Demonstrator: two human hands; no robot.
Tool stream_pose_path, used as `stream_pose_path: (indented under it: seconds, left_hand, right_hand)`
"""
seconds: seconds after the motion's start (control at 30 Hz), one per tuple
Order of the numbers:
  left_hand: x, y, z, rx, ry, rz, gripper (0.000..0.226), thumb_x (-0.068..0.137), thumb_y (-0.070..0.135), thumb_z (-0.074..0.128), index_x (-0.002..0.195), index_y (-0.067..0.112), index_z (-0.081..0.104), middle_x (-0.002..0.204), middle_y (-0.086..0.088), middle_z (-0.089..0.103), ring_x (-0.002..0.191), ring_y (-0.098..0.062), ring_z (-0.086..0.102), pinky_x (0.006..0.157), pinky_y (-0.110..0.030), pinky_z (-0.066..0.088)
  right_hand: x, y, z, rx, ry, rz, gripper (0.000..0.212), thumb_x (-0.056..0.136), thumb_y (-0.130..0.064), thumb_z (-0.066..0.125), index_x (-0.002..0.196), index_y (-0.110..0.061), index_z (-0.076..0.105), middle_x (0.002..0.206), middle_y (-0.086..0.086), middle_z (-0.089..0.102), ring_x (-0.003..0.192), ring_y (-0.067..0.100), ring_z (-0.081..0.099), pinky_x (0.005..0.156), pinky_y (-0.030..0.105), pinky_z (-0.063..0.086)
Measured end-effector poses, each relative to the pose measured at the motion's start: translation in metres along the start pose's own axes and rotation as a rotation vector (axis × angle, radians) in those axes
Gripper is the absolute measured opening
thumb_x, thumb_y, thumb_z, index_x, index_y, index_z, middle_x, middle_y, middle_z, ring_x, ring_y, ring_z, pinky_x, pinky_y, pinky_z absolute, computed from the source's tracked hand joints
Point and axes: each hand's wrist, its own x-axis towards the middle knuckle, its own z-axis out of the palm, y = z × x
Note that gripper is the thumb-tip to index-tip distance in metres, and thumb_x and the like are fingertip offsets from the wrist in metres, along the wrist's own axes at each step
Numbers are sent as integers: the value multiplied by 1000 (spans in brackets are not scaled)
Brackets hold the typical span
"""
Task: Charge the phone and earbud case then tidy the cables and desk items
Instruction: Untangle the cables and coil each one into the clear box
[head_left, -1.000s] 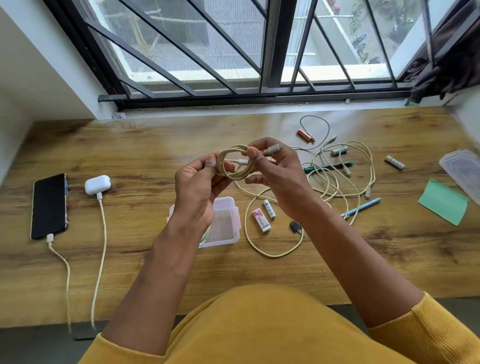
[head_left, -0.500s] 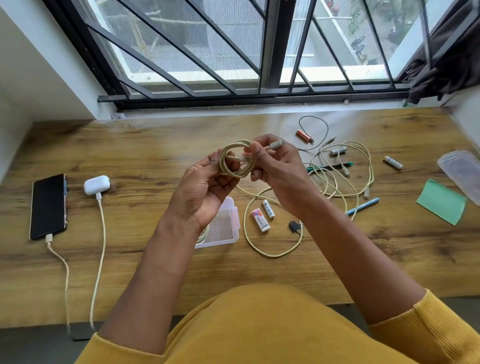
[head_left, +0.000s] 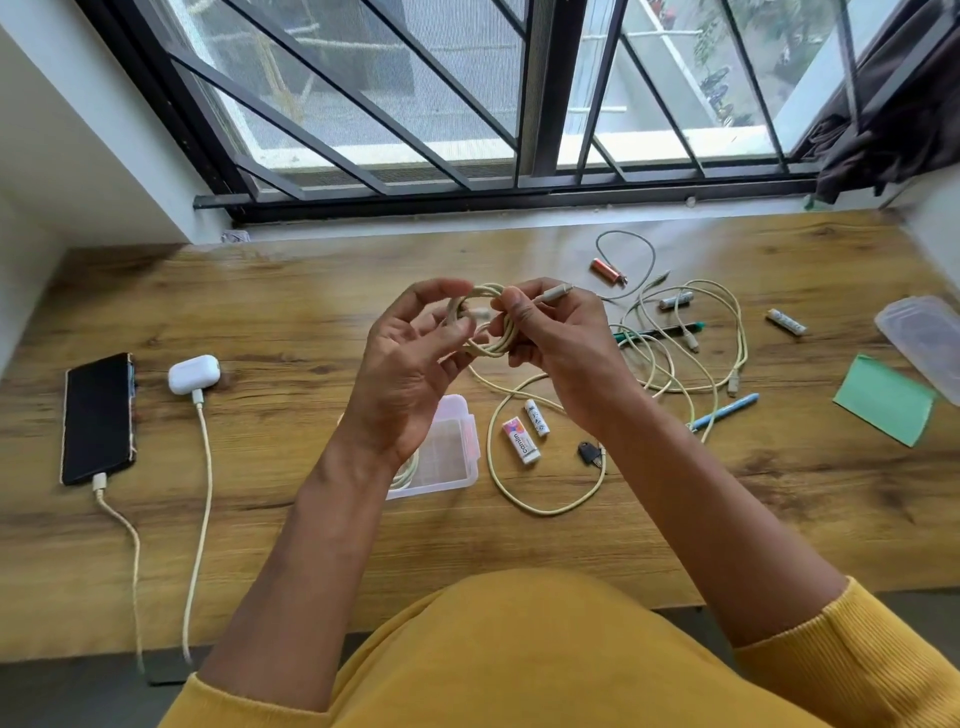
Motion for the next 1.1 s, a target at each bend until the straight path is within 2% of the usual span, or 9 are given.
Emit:
stream_pose_path:
  seconds: [0.13, 0.27, 0.43, 0.53, 0.7, 0.77, 0.87, 0.97, 1.1]
  left_hand:
    - [1, -2, 0, 235, 106, 147, 19, 92, 5, 74, 110, 11, 72, 97, -9, 76, 90, -32, 69, 83, -34, 59]
    - [2, -7, 0, 478, 149, 259, 12, 97, 6, 74, 108, 8, 73, 109, -13, 74, 101, -43, 72, 89, -49, 61]
    - [4, -8, 4, 643, 214, 352, 14, 96, 20, 78, 100, 32, 73, 128, -10, 60, 111, -16, 65, 82, -21, 57]
    - [6, -7, 4, 659, 220, 387, 14, 96, 24, 78, 100, 36, 72, 128, -9, 59, 110, -17, 63, 80, -24, 58]
    - [9, -4, 8, 650, 283, 484, 11, 102, 18, 70, 107, 26, 66, 109, 1, 68, 96, -6, 66, 84, -29, 57]
    - [10, -4, 7, 658, 348, 510, 8, 103, 17, 69, 107, 23, 66, 98, 6, 71, 87, -6, 68, 80, -27, 56]
    - [11, -6, 1, 677, 448, 520, 6, 100, 19, 72, 105, 22, 70, 90, 5, 73, 76, -18, 68, 71, -35, 58]
    - [13, -9, -5, 729, 522, 495, 7, 96, 20, 76, 100, 26, 73, 83, 11, 73, 70, -13, 68, 64, -30, 56]
    - [18, -15, -13, 646, 582, 396, 8, 91, 15, 81, 96, 21, 78, 77, 12, 73, 64, -3, 65, 59, -21, 51]
  right_hand:
    - [0, 0, -1, -43, 21, -21, 16, 106, -15, 63, 104, 0, 69, 86, 17, 70, 73, 21, 65, 62, 31, 50]
    - [-3, 1, 3, -58, 44, -42, 18, 103, -13, 66, 108, 4, 67, 85, 17, 66, 73, 23, 62, 61, 31, 48]
    - [-3, 2, 8, -208, 71, -135, 12, 100, -10, 71, 107, -1, 76, 73, 2, 61, 67, 14, 55, 58, 23, 48]
    - [-3, 5, 13, -319, 48, -190, 10, 99, -13, 73, 101, -7, 81, 66, -5, 57, 61, 8, 48, 54, 36, 52]
    - [-3, 8, 22, -503, 51, -246, 19, 100, -15, 71, 82, -8, 75, 66, 20, 59, 59, 26, 50, 57, 54, 51]
    - [-4, 9, 23, -583, 50, -282, 21, 99, -13, 71, 80, -4, 72, 67, 20, 57, 60, 30, 48, 56, 49, 47]
    - [-5, 9, 25, -664, 46, -317, 16, 97, -11, 73, 82, -5, 76, 63, 3, 54, 59, 9, 43, 55, 34, 35]
    - [-7, 8, 27, -735, 33, -335, 11, 96, -11, 75, 101, -6, 83, 70, -6, 57, 59, 3, 46, 59, 16, 31]
    - [-10, 10, 29, -772, 1, -363, 17, 96, -13, 75, 110, -7, 82, 76, 1, 65, 66, 14, 55, 63, 23, 36]
